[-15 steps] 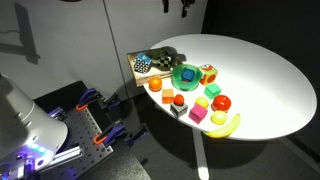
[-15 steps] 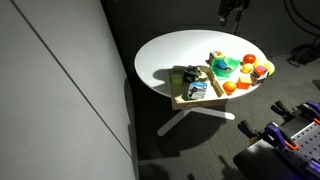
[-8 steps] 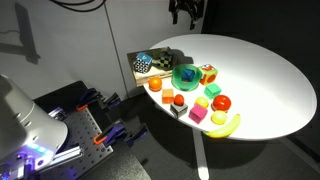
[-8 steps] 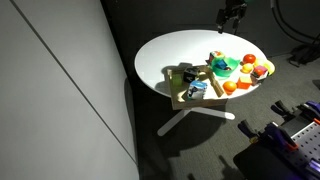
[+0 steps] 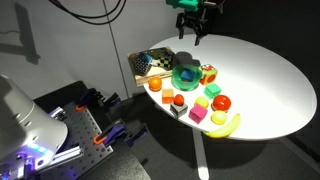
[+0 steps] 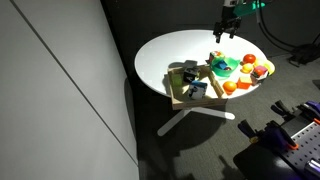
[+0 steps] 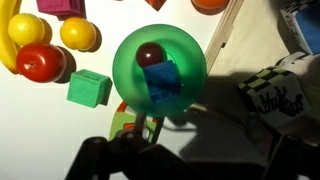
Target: Remove the green block from the bowl
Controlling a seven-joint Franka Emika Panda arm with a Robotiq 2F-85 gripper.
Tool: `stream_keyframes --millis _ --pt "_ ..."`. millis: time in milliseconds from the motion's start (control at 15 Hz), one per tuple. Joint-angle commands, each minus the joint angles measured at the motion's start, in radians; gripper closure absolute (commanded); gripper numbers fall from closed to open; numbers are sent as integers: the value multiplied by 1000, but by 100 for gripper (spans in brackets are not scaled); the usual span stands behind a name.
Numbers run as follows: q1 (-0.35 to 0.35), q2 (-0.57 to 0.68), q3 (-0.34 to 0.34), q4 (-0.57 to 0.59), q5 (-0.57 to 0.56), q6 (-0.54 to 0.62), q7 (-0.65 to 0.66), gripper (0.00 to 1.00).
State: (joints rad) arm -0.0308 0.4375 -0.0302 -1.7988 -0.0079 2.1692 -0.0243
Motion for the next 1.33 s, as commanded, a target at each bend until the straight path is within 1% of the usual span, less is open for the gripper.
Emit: stream_keyframes --millis 0,467,867,1267 --pt "-9 67 -13 70 -9 -16 12 0" --pt "-12 161 -49 109 -37 -13 16 0" --pt "-5 182 -68 80 -99 -10 11 0" --pt "9 197 -60 66 -142 2 13 0"
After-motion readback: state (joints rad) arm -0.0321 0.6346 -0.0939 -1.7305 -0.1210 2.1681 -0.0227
